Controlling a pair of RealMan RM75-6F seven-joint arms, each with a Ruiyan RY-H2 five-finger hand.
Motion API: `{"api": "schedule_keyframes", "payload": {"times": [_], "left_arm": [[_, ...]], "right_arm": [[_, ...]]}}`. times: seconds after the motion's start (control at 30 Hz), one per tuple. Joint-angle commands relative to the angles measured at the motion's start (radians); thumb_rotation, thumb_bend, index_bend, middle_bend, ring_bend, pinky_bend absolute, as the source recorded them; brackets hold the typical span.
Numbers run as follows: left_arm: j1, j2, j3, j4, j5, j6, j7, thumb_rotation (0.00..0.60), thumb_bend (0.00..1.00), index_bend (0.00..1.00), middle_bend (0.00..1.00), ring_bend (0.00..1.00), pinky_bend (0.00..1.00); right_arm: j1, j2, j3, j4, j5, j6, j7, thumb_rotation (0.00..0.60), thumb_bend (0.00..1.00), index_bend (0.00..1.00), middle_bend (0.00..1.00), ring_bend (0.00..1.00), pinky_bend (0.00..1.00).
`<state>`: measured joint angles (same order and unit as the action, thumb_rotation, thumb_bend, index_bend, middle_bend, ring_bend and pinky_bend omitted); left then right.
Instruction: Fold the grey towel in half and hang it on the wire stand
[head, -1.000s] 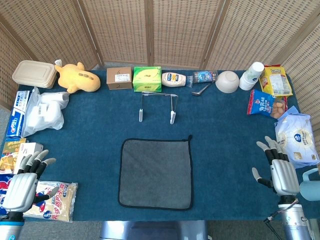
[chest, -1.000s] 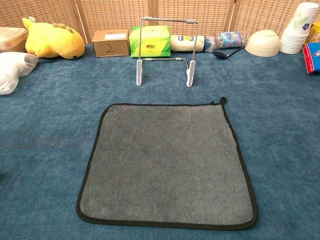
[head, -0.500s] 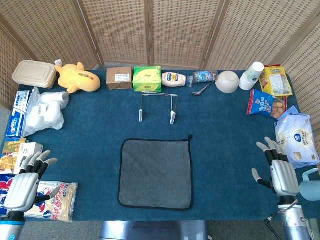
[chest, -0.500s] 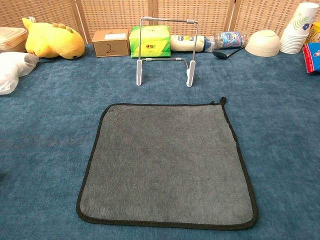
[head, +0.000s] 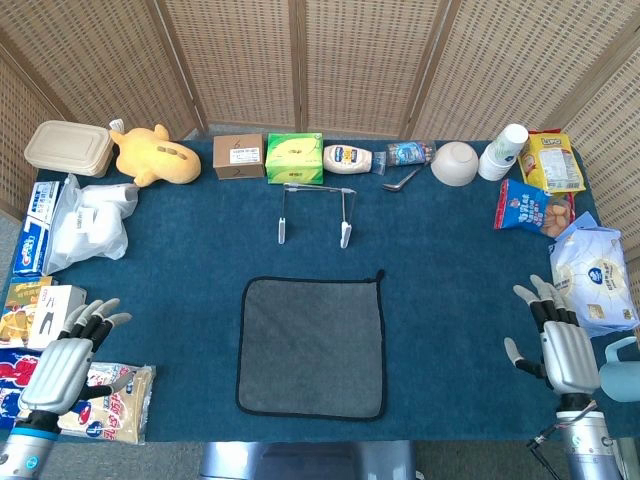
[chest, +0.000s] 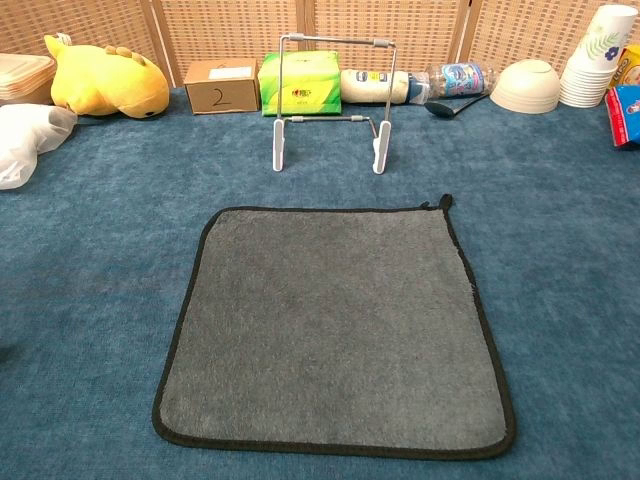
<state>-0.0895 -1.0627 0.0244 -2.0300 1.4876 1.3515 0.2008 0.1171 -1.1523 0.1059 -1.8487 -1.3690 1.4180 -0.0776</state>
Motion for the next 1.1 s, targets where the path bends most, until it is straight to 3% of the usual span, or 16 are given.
{"api": "schedule_keyframes", "payload": {"times": [0.03,0.33,0.67,1.1], "left_arm": [[-0.022,0.008,-0.006,-0.003,-0.013,-0.030,-0.012,0.600,0.26,0.19,0.11,0.03,0.01],[-0.098,0.025,-0.015,-0.026,-0.017,-0.139,-0.037,0.600,0.23,0.19,0.11,0.03,0.01],[-0.242,0.035,-0.028,-0.055,0.026,-0.335,-0.073,0.600,0.23,0.19,0.11,0.03,0.01],[-0.392,-0.115,-0.052,-0.051,-0.017,-0.502,0.009,0.600,0.22,0.18,0.09,0.03,0.01]], "right_arm": [[0.005,-0.001,0.003,-0.007,0.009,-0.007,-0.012,0.600,0.35,0.14,0.05,0.00,0.00],[0.011,-0.001,0.008,-0.014,0.021,-0.012,-0.034,0.600,0.35,0.14,0.05,0.00,0.00],[0.001,0.008,0.004,-0.027,0.021,0.003,-0.042,0.600,0.35,0.14,0.05,0.00,0.00],[-0.008,0.016,0.002,-0.028,0.025,0.012,-0.039,0.600,0.35,0.14,0.05,0.00,0.00]]}}
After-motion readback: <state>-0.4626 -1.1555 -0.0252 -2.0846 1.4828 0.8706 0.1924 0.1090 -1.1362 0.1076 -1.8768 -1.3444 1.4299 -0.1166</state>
